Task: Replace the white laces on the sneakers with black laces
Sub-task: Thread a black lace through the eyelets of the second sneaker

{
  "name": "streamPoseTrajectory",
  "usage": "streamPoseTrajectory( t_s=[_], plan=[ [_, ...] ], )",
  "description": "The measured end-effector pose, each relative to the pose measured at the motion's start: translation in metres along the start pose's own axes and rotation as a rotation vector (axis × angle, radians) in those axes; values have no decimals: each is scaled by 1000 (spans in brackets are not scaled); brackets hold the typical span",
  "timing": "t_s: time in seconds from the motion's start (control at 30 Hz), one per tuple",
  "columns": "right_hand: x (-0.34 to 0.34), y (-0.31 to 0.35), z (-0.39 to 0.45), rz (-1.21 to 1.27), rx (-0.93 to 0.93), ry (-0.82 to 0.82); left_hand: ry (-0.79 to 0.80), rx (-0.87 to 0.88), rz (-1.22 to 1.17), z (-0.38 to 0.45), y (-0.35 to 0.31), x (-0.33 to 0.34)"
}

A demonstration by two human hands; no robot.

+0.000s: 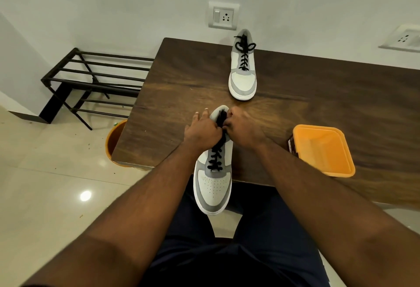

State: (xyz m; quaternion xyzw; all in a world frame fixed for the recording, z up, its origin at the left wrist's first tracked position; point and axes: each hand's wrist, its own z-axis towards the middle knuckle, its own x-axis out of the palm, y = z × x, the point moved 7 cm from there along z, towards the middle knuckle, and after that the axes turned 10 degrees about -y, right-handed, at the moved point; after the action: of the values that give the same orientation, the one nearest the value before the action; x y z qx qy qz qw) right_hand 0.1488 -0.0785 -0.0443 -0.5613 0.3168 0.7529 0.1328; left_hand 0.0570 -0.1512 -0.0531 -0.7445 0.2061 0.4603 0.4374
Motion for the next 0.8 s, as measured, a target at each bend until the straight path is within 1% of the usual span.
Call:
streamPoseTrajectory(
  t_s=[0.03,0.1,0.13,0.17,0.23,0.3,0.33,0.37,0.4,0.47,0.5,0.53,0.6,0.63,0.67,0.7,0.73,0.8],
  plan=[
    [-5,2,0,14,-10,-36,-43,-2,-16,2,1,-3],
    [-16,7,0,127,-11,-116,-187,23,-81,4,0,-9],
    [-19,10,0,171,-20,-127,-234,18,-128,5,1,-9],
    [-20,13,0,184,-32,-118,-237,-1,-161,6,3,-7],
    [-18,14,0,95,-54,-88,-145,-51,-131,10,8,3],
    [-15,10,-4,-90,-45,-53,-21,-55,-43,16,10,15],
    [-13,7,-7,-169,-19,-23,4,-38,-80,19,8,17],
    [-12,5,-9,-214,16,14,3,-22,-186,20,6,16],
    [-11,4,-11,-224,42,47,-23,-13,-347,18,5,13],
    [-10,5,-12,-185,53,75,-126,-45,-717,6,13,4],
    [-11,5,-14,-126,72,56,-154,-84,-852,-4,20,2],
    [-11,2,-18,-34,122,1,-150,-112,-927,-16,28,4],
    [-12,-9,-39,191,320,-175,-99,-87,-929,-42,42,13],
    [-9,-14,-56,306,441,-238,-67,-47,-891,-54,48,21],
    [0,-14,-74,417,534,-256,-44,-4,-836,-65,53,30],
    [8,-8,-91,527,577,-254,-30,38,-782,-75,55,38],
    [16,-1,-103,621,579,-247,-26,56,-734,-81,56,46],
    [33,15,-120,731,536,-223,-60,64,-690,-86,55,56]
  ],
)
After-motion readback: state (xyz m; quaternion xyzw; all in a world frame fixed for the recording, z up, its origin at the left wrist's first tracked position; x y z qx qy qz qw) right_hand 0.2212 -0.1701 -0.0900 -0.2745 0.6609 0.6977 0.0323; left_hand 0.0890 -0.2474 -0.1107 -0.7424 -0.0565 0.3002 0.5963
